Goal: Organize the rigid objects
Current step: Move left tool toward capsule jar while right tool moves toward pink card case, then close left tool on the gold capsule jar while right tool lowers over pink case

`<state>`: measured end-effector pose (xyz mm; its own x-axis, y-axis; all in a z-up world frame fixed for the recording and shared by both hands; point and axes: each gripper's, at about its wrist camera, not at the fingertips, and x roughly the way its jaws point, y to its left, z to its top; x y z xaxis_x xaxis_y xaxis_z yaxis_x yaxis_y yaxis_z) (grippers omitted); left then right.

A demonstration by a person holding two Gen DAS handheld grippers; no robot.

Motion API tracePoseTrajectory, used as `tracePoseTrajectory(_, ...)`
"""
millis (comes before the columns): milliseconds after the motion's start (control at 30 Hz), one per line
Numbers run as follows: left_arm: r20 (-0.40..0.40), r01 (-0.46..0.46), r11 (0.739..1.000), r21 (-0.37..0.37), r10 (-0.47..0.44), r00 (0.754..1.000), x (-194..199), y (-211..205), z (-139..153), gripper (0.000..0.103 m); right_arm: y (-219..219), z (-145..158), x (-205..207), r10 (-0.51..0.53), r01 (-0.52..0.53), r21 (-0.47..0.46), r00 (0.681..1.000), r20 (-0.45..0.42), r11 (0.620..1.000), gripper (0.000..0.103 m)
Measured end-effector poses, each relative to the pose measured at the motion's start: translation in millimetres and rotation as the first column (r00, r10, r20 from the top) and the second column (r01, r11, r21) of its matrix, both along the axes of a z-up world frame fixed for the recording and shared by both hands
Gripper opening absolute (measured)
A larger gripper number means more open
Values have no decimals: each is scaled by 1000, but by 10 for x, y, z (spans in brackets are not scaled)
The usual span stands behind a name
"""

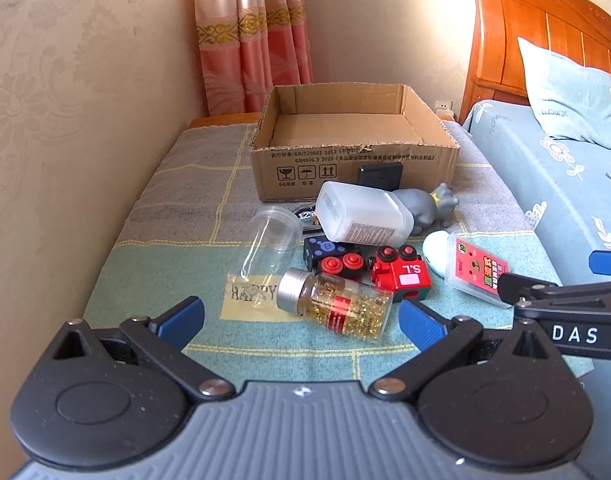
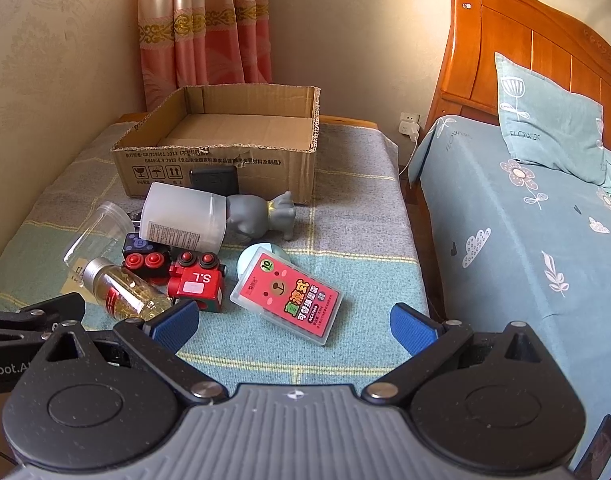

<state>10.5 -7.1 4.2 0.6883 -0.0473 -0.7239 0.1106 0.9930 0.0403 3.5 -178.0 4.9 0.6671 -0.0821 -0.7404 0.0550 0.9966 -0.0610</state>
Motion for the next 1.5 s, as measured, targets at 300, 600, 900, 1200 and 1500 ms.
tracePoseTrajectory(300, 22, 36, 999, -26, -36, 999, 50, 53, -32, 102, -11, -15, 60, 22, -22, 22, 1000, -1, 1000, 103)
tracePoseTrajectory(600, 44, 95, 995, -15, -94, 995, 150, 167, -155, 102, -141, -87, 148, 53, -54, 94, 999, 9, 994, 103)
tracePoseTrajectory(900, -13, 119, 993, -11, -119, 993, 313, 353, -409, 102, -90, -344, 465, 44, -40, 63, 997, -66, 997, 103)
tracePoseTrajectory(1200, -38, 110, 994, -23, -110, 993, 415, 476, -479, 102, -12, -552, 860, 37, -35, 33, 996, -83, 999, 103)
tracePoseTrajectory(1500, -69, 159, 985, -60, -163, 984, 461, 388, -520, 102, -155, -698, 790, 35, -32, 30, 993, -111, 999, 103)
